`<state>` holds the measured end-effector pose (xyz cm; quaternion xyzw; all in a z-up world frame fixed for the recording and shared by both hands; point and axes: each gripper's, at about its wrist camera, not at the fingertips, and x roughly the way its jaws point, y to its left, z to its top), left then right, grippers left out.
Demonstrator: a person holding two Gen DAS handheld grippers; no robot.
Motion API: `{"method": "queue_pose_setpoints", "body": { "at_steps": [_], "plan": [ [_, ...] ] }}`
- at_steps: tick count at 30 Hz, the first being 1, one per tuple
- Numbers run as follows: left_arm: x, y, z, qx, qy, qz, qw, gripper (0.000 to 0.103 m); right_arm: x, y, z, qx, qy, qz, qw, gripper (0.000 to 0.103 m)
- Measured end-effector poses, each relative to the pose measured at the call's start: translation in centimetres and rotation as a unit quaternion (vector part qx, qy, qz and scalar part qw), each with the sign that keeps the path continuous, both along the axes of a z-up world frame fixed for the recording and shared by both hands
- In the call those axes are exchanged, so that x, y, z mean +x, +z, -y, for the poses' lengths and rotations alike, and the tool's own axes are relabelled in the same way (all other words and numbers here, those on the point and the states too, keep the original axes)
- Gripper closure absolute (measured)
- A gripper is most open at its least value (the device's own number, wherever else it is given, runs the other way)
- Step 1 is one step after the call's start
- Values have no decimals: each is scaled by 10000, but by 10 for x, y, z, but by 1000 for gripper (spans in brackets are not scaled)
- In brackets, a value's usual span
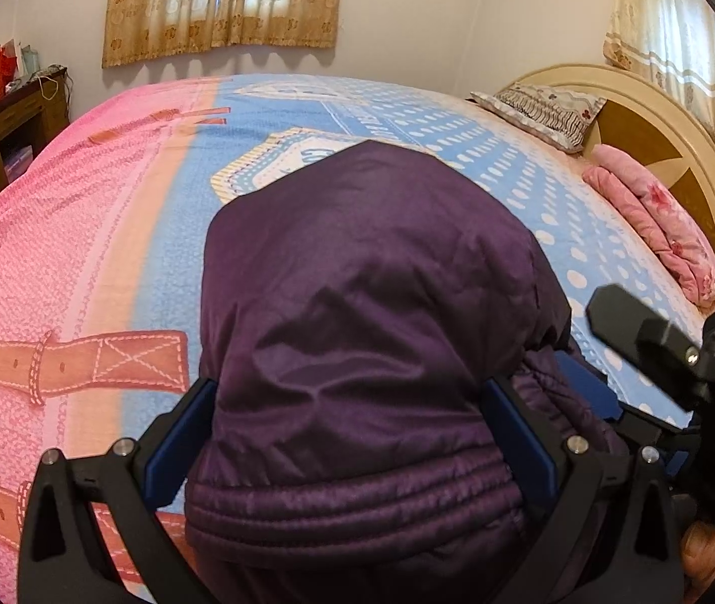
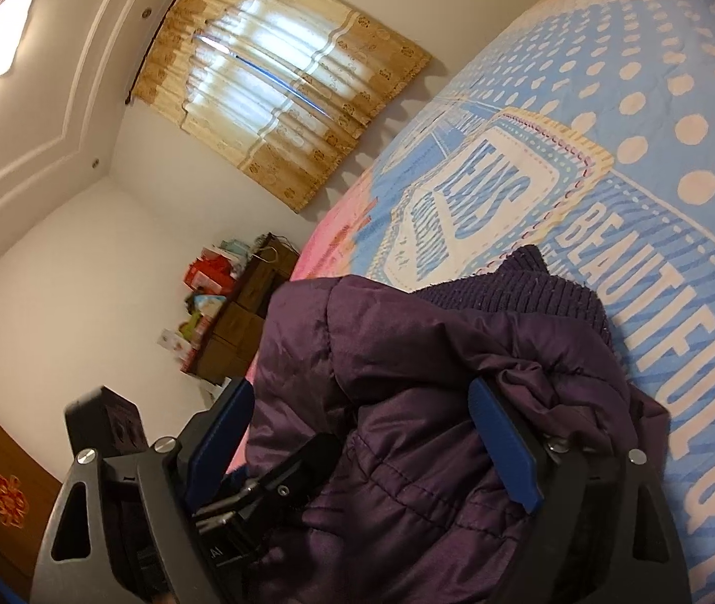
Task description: Fold large clothes
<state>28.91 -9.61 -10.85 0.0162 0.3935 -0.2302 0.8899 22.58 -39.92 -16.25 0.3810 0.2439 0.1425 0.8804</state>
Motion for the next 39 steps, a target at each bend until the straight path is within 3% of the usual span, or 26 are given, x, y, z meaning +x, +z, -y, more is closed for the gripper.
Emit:
{"method": "queue_pose_setpoints", "body": {
  "at_steps": [10,13,17,22,27,28,30,39],
  "plan": [
    [-3,1,2,107,-5,86,9999,0,-5,2,-3,-483,-129,-41,9987,27],
    [-4,1,3,119,-12,141,9998,0,-14,6,-9,-840,-308,23,9960,27],
    [-5,1,3,113,-32,173,9998,0,-38,14,-23,-1623,-876,160,9827,26],
    [-6,1,1,120,-45,197,9997,0,-52,15,-27,-2014,-1379,111,9697,26],
    [-8,1,4,185,-40,196,9996,0,-54,10,-14,-1819,-1620,-180,9697,26],
    [-8,2,5,218,-34,206,9995,0,-56,9,-10,-1713,-1744,-237,9694,20],
    [-8,1,4,187,-35,194,9996,0,-62,-9,11,-955,-1937,-536,9749,19],
    [-5,0,2,150,-12,132,9998,0,-43,-17,15,-890,-1050,-844,9869,19]
  ]
}}
